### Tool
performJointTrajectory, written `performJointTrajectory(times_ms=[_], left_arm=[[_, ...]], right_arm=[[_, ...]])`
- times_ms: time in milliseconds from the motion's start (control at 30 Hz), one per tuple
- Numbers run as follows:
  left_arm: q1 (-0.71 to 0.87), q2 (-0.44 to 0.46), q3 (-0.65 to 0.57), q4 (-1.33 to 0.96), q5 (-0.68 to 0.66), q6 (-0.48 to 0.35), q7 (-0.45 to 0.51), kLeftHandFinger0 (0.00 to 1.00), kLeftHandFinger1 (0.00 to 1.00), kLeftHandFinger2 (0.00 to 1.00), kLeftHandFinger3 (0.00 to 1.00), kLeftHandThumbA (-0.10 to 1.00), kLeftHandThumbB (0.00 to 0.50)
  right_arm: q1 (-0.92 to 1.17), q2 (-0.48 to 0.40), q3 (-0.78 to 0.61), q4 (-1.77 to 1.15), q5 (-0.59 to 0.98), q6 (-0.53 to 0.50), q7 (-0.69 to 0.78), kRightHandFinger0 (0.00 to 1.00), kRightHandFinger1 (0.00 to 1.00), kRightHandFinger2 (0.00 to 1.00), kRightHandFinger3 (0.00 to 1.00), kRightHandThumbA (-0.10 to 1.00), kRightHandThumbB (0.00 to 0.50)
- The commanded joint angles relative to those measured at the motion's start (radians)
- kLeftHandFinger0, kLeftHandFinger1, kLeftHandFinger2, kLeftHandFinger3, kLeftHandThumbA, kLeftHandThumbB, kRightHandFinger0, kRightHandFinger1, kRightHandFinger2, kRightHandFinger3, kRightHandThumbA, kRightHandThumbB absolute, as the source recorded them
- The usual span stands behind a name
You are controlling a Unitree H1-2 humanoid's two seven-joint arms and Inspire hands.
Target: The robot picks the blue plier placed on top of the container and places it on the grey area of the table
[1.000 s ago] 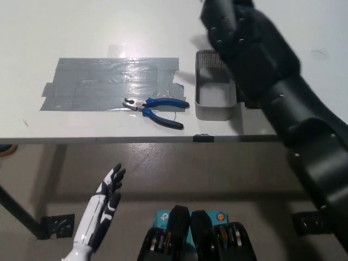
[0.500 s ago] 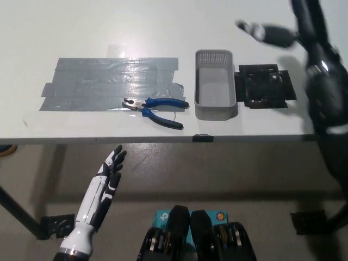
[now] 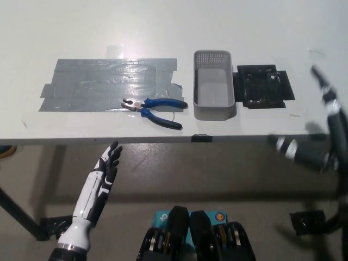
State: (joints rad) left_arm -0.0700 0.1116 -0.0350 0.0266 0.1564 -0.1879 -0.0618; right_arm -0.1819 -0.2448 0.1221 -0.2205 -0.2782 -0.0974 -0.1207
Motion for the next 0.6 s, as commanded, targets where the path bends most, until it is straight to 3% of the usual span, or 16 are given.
performJointTrajectory(times_ms=[0, 133, 267, 367, 567], left_arm=[[0.037, 0.005, 0.028, -0.040, -0.050, -0.018, 0.010, 1.00, 1.00, 1.00, 1.00, 1.00, 0.165], [0.108, 0.003, 0.021, -0.063, -0.043, -0.030, 0.006, 1.00, 1.00, 1.00, 1.00, 0.99, 0.152], [0.161, 0.000, 0.017, -0.073, -0.032, -0.045, 0.013, 1.00, 1.00, 1.00, 1.00, 0.99, 0.166], [0.185, -0.003, 0.014, -0.076, -0.023, -0.052, 0.016, 1.00, 1.00, 1.00, 1.00, 1.00, 0.180], [0.205, -0.007, 0.010, -0.078, -0.031, -0.054, 0.012, 1.00, 1.00, 1.00, 1.00, 0.97, 0.183]], right_arm=[[0.117, 0.106, 0.060, -0.089, 0.215, -0.064, 0.068, 1.00, 1.00, 1.00, 1.00, 0.90, 0.139], [0.181, 0.120, 0.046, 0.060, 0.141, -0.098, 0.065, 1.00, 1.00, 1.00, 1.00, 0.95, 0.140], [0.215, 0.116, 0.033, 0.095, 0.161, -0.081, 0.093, 1.00, 1.00, 1.00, 1.00, 0.97, 0.201], [0.236, 0.113, 0.035, 0.090, 0.172, -0.090, 0.107, 1.00, 1.00, 1.00, 1.00, 0.94, 0.166], [0.264, 0.106, 0.034, 0.095, 0.171, -0.095, 0.123, 1.00, 1.00, 1.00, 1.00, 0.93, 0.175]])
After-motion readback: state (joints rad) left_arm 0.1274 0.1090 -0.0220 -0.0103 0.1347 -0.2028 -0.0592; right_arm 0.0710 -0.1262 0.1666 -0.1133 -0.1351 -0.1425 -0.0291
